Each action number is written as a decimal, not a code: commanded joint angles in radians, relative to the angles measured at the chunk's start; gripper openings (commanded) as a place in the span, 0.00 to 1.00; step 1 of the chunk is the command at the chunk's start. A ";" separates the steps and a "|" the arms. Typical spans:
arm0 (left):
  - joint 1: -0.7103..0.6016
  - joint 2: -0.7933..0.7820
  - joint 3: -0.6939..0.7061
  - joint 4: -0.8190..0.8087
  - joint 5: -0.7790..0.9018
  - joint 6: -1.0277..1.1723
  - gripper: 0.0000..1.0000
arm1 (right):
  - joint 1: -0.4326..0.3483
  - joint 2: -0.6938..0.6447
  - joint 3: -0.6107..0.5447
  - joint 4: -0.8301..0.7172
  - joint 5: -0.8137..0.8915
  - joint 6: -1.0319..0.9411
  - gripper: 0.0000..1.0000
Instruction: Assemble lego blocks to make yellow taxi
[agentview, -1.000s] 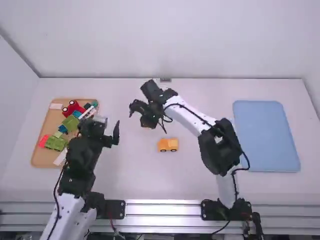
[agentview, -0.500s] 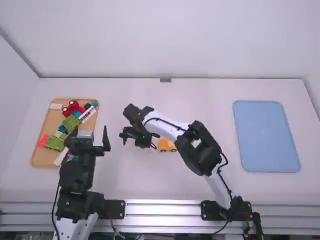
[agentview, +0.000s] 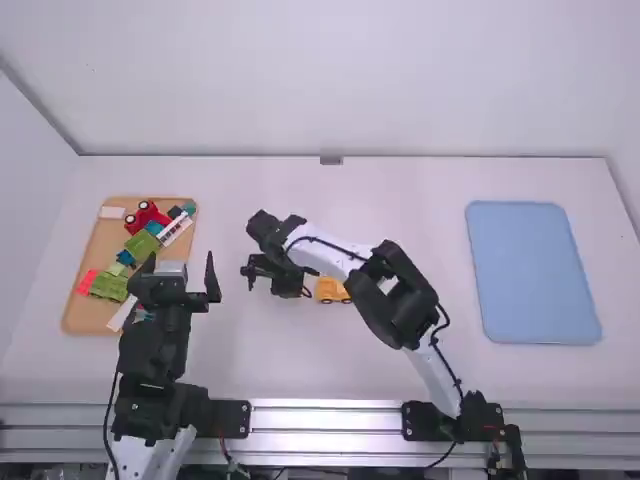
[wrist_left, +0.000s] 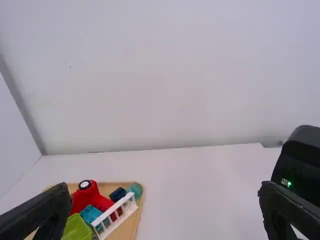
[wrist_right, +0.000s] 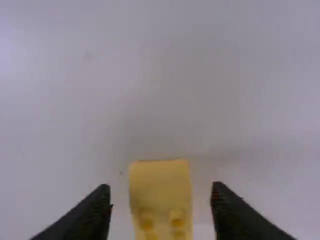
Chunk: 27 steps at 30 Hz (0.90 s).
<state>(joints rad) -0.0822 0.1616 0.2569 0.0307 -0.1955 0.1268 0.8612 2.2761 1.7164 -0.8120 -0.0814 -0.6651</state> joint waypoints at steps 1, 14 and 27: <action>0.000 -0.006 -0.005 0.003 -0.006 -0.001 0.99 | -0.004 0.021 -0.003 -0.008 0.002 -0.017 0.72; -0.001 -0.006 -0.005 0.055 0.050 -0.093 0.99 | -0.083 -0.108 0.105 -0.001 -0.086 0.032 0.98; 0.022 0.418 0.155 0.113 0.424 0.128 0.99 | -0.335 -0.464 -0.224 0.233 -0.414 -0.025 0.98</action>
<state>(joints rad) -0.0654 0.5102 0.3424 0.1390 0.1093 0.1833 0.5346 1.8271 1.5810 -0.5934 -0.4374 -0.7162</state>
